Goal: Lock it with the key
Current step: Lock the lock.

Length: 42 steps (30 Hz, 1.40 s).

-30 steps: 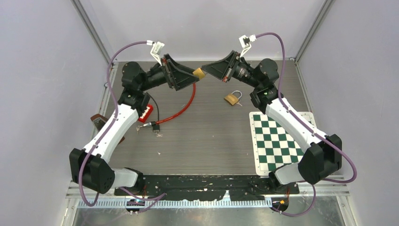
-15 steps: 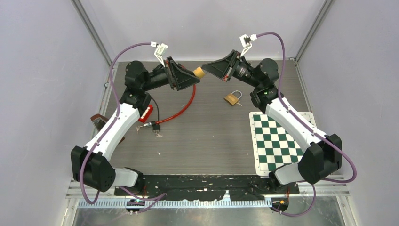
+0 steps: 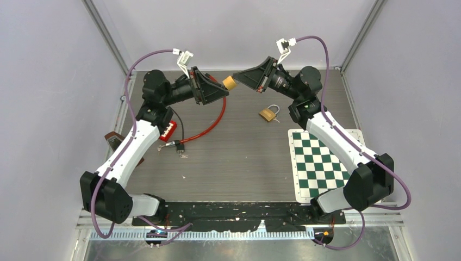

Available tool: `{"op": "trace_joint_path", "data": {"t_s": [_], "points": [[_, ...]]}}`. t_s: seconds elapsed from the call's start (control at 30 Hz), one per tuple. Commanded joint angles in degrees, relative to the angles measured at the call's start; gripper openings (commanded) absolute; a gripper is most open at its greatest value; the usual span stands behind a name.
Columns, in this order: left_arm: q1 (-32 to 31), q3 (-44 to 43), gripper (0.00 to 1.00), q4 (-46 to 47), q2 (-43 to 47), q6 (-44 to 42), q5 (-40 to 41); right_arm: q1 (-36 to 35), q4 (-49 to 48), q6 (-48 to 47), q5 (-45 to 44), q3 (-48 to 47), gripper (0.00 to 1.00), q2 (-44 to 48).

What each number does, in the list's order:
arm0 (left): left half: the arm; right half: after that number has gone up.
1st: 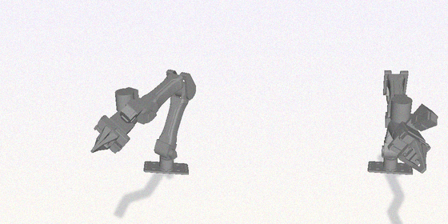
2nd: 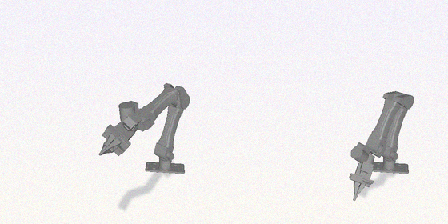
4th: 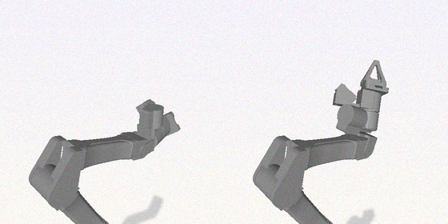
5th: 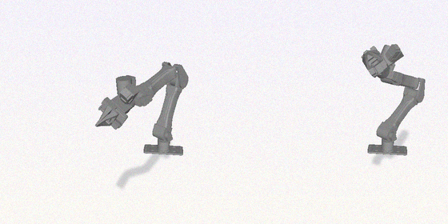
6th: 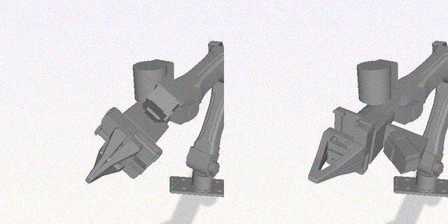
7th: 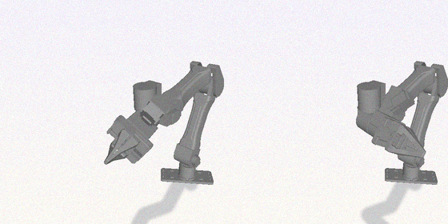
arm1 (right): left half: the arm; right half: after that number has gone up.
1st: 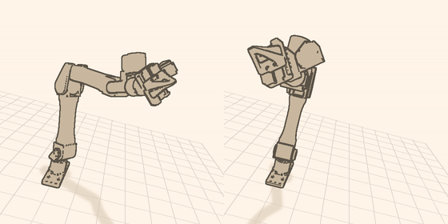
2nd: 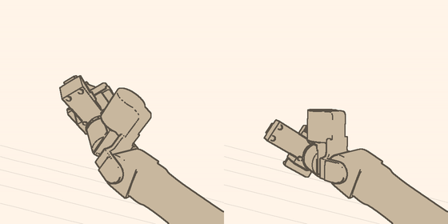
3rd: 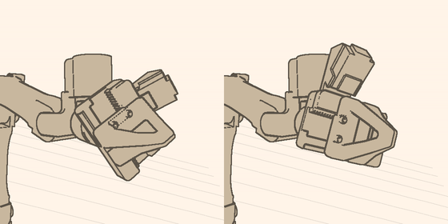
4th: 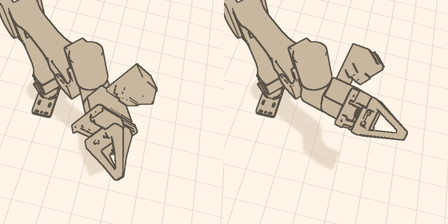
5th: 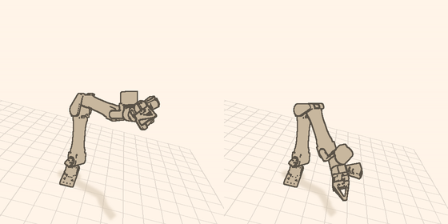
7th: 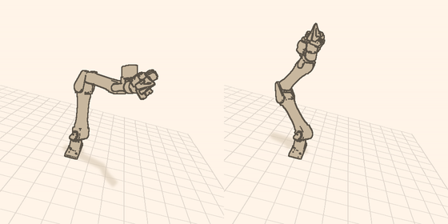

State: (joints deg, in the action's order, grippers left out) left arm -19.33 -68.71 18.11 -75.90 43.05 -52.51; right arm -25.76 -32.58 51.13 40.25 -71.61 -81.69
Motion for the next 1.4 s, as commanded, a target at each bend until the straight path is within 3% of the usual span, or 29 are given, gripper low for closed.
{"op": "trace_joint_path", "data": {"t_s": [0.0, 0.17, 0.4, 0.73, 1.1, 1.27, 1.37], "points": [[0.41, -2.12, 0.28, 1.58, 1.08, 0.1, -0.19, -0.12, -3.82, 0.36, 0.42, -2.14, 0.05, 0.66], [0.43, -1.62, 0.0, 1.79, 0.78, 0.66, -1.33, -0.08, -3.93, 0.52, 0.41, -2.53, 0.05, 0.98], [1.51, -1.79, 0.0, 2.98, 1.19, 1.46, -5.5, 0.36, -2.85, -0.28, -0.45, -2.61, 0.05, 2.05], [6.49, 0.46, 0.0, 17.22, 0.14, 18.03, -11.68, 2.78, -7.02, 1.6, -4.1, -2.29, 0.05, 4.91], [6.28, 5.09, 0.0, 18.84, 1.14, 19.57, -11.59, 3.21, -24.87, 10.97, -13.48, 2.64, 0.05, 4.1], [6.32, 5.89, 0.0, 17.55, 1.76, 18.36, -11.0, 3.34, -24.22, 9.54, -14.15, 3.06, 0.05, 4.27], [6.32, 4.76, 0.0, 11.07, 2.17, 13.59, -9.53, 3.85, -16.59, 6.12, -14.21, 4.02, 0.05, 6.14]]}}
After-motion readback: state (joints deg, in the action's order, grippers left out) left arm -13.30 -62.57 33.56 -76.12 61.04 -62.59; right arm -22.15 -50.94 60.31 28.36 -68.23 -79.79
